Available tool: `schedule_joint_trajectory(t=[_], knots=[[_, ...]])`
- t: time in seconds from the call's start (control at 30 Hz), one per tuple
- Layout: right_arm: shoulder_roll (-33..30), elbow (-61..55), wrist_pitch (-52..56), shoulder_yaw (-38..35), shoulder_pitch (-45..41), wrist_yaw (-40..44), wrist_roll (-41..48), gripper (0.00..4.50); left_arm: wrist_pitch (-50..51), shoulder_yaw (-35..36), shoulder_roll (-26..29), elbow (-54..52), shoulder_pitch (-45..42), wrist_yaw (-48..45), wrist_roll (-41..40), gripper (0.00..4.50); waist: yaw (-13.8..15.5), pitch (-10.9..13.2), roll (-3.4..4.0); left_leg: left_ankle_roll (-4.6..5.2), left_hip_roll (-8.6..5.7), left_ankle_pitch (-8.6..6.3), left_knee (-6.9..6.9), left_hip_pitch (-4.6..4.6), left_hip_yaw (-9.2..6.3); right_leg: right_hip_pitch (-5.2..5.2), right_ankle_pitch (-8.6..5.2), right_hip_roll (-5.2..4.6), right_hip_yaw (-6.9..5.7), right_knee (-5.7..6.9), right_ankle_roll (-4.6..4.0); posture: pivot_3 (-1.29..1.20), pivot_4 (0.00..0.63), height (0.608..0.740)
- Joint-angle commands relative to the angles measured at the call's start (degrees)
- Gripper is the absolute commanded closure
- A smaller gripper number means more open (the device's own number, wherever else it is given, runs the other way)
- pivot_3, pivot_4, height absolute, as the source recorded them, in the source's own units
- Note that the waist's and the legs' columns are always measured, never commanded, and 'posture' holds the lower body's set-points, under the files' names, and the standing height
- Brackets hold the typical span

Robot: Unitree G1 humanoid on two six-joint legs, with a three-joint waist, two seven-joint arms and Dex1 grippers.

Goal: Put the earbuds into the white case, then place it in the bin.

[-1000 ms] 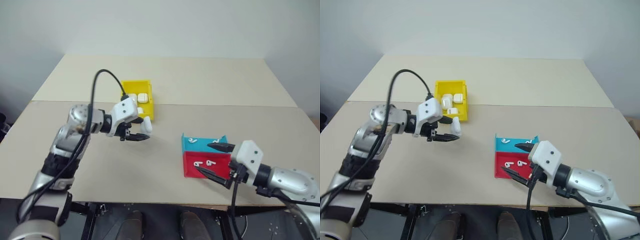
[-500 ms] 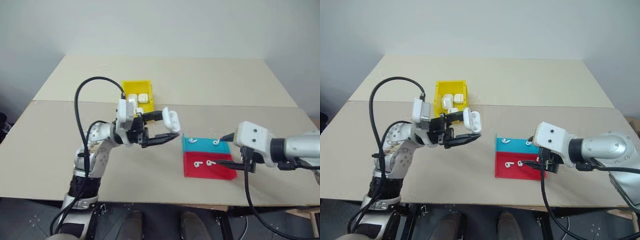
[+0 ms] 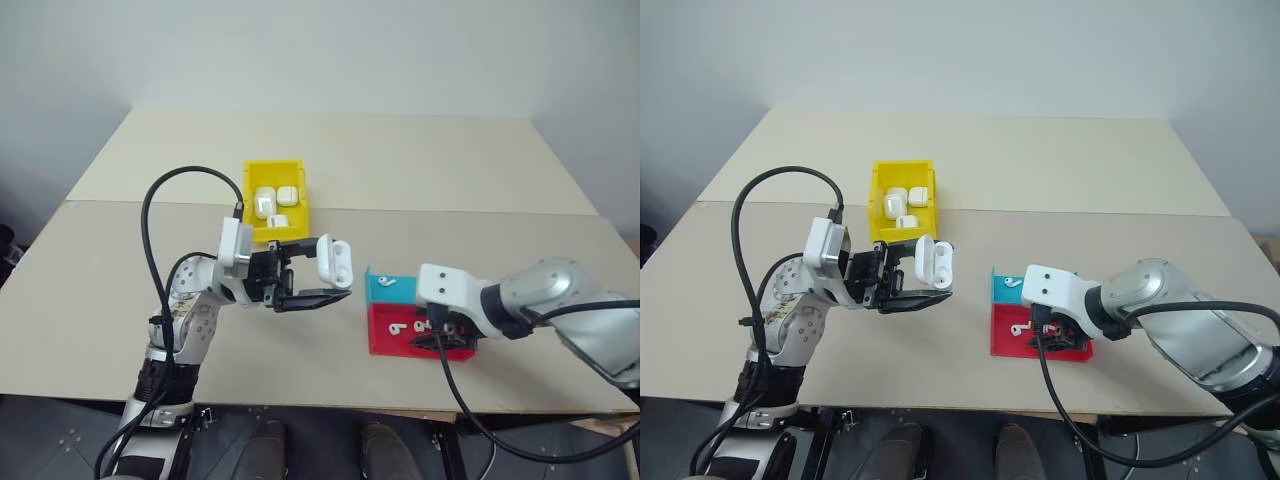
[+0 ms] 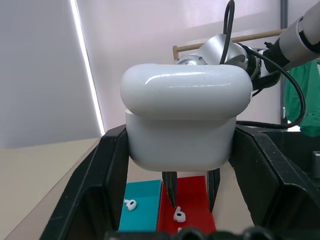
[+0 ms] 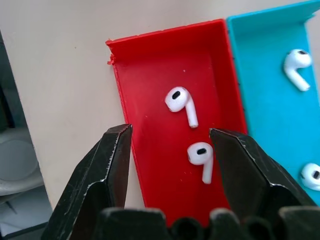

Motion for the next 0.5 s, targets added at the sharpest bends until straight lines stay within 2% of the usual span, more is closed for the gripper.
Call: schedule_joint_trajectory(t=[0.03,0.5], knots=[[0.37,-0.18,2.79,1.47,-1.58,-1.19,-2.00,1.56,-0.12,-0.23,0.44,-3.27,0.45,1.27,-1.05,1.73,0.00,0.00,0.00,0.00,0.00,0.00,0.00,0.00,0.00,0.00,0.00,0.00,0.00,-0.02,0.00,0.00,0.150,0.740],[0.63,3.94,0.07,4.28,-1.63,-0.81,-6.81,1.56,0.38,-1.70,1.84,-5.62,1.86,2.96,-0.98,1.73,-0.11,0.00,0.01,0.00,0.02,0.00,0.00,0.01,0.00,0.00,0.00,0.04,-0.01,0.00,0.00,0.00,0.150,0.740]])
